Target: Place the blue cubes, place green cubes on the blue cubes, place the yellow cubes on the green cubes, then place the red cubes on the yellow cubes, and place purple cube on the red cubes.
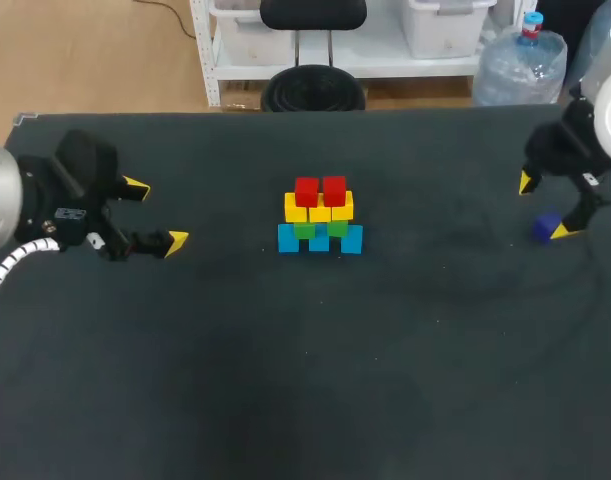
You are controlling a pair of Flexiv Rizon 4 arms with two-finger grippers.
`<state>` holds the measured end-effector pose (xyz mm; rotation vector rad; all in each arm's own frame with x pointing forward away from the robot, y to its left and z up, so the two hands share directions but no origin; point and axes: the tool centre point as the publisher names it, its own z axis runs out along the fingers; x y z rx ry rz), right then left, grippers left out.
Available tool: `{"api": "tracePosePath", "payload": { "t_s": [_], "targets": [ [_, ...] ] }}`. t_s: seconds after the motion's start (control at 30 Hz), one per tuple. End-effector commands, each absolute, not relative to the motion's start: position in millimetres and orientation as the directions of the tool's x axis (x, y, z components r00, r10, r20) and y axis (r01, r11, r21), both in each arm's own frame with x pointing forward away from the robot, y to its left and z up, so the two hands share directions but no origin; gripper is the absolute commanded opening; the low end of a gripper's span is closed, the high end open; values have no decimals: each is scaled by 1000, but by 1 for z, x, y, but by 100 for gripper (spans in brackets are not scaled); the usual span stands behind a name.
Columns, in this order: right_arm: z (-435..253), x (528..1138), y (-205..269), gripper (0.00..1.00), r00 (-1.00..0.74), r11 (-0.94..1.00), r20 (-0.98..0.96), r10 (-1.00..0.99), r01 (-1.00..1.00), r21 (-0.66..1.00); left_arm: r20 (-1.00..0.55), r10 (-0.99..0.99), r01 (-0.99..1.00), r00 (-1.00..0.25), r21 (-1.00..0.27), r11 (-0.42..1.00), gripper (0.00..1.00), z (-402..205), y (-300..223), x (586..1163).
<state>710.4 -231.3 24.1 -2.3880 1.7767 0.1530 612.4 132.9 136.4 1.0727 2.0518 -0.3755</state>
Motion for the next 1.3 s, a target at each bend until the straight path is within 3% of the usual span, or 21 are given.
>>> {"api": "tracePosePath", "payload": {
  "t_s": [0.03,0.07,0.2,0.27,0.6,0.8,1.17,1.23,1.3],
  "targets": [
    [18,715,-232,72,308,-303,-167,-937,-951,-56,-742,571,790,-352,92,606,100,137,130,613],
    [17,715,-233,77,309,-304,-166,-936,-951,-56,-742,571,790,-352,92,606,100,137,130,613],
    [15,718,-239,76,311,-306,-160,-937,-950,-56,-742,571,790,-352,92,606,100,137,130,613],
    [15,719,-241,69,311,-306,-157,-937,-951,-53,-742,571,790,-352,92,606,100,137,130,613],
    [6,718,-253,66,309,-307,-150,-939,-951,-37,-742,571,790,-352,92,606,100,137,130,613],
    [-5,720,-255,53,310,-311,-156,-938,-950,-18,-742,571,790,-352,92,606,100,137,130,613],
    [-9,726,-260,48,304,-306,-154,-940,-952,-10,-742,571,790,-352,92,606,100,137,130,613],
    [-9,726,-260,35,301,-303,-157,-941,-953,-9,-742,571,790,-352,92,606,100,137,130,613],
    [-9,727,-260,3,297,-299,-159,-942,-954,-12,-742,571,790,-352,92,606,100,137,130,613]
  ]
}}
